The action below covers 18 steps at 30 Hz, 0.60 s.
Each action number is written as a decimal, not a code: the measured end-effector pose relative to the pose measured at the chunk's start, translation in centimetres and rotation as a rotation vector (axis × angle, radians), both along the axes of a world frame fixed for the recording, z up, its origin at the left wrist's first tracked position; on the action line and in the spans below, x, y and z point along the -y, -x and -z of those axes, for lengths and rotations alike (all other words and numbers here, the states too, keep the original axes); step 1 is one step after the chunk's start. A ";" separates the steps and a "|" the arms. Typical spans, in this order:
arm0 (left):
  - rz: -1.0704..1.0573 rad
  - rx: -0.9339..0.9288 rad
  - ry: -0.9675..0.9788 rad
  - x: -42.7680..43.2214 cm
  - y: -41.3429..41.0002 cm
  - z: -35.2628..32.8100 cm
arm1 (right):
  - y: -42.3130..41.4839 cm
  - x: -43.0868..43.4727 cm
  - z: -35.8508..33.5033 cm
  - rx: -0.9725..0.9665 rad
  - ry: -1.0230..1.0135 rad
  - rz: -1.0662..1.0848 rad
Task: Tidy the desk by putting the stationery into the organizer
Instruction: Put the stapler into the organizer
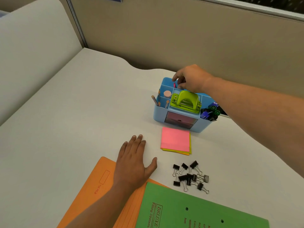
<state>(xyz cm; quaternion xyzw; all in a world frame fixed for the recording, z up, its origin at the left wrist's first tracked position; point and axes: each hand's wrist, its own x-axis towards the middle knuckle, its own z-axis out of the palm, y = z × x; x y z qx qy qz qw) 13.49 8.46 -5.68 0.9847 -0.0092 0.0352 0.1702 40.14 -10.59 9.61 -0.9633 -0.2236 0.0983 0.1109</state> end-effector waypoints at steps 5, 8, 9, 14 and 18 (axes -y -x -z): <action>-0.002 -0.010 -0.001 0.0 0.0 0.0 | -0.4 0.5 0.3 0.037 -0.005 0.027; -0.002 -0.009 0.004 0.0 0.0 0.0 | -0.3 0.9 0.3 0.050 -0.033 0.048; -0.001 -0.012 0.001 0.0 0.0 0.0 | -0.2 1.0 0.2 0.058 -0.050 0.057; 0.002 -0.013 -0.002 0.0 0.0 0.1 | 0.8 2.0 -0.5 0.150 -0.179 0.095; 0.003 -0.011 -0.002 0.0 0.0 0.1 | 3.5 2.9 -1.4 0.263 -0.386 0.139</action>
